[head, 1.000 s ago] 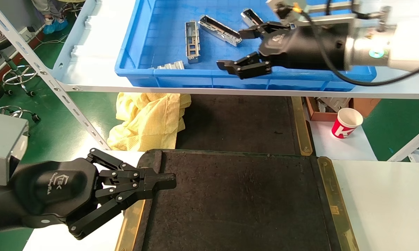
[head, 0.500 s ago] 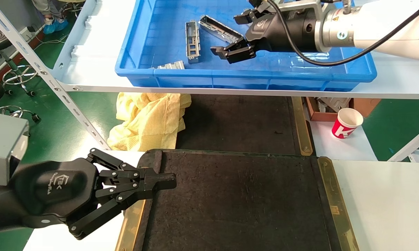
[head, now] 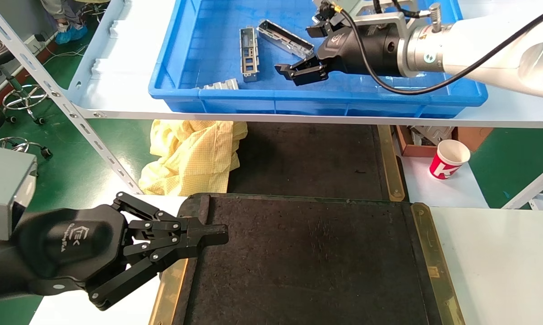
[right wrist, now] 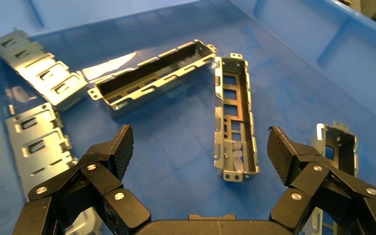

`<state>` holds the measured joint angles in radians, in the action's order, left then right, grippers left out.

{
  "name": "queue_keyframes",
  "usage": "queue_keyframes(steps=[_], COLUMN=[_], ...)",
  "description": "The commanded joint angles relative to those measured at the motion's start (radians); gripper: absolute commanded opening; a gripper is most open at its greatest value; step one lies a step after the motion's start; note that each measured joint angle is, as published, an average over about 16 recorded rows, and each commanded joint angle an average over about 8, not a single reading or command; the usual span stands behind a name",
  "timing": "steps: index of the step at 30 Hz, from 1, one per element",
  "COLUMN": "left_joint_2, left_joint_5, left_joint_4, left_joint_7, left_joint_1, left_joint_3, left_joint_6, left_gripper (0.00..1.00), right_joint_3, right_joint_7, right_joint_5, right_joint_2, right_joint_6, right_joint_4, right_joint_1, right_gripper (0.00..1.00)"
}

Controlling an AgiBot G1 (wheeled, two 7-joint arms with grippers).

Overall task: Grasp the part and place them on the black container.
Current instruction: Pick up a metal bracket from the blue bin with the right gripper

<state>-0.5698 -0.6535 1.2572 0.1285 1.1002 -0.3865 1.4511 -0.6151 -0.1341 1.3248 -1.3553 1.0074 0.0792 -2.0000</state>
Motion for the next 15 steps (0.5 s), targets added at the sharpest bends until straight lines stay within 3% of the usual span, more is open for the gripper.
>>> queue_keyframes(steps=[1,15], left_joint_2=[0.0,0.0], left_joint_5=[0.0,0.0], left_joint_4=[0.0,0.0], left_joint_7=[0.0,0.0], left_joint_1=[0.0,0.0], left_joint_3=[0.0,0.0], left_joint_6=[0.0,0.0], left_gripper=[1.0,1.0], right_joint_3=[0.0,-0.018], right_joint_7=[0.006,0.045], right_joint_5=[-0.003,-0.028], right_joint_2=[-0.001,-0.004], right_joint_6=[-0.011,-0.052], right_joint_4=[0.005,0.04], right_joint_1=[0.008,0.029], right_gripper=[0.0,0.0])
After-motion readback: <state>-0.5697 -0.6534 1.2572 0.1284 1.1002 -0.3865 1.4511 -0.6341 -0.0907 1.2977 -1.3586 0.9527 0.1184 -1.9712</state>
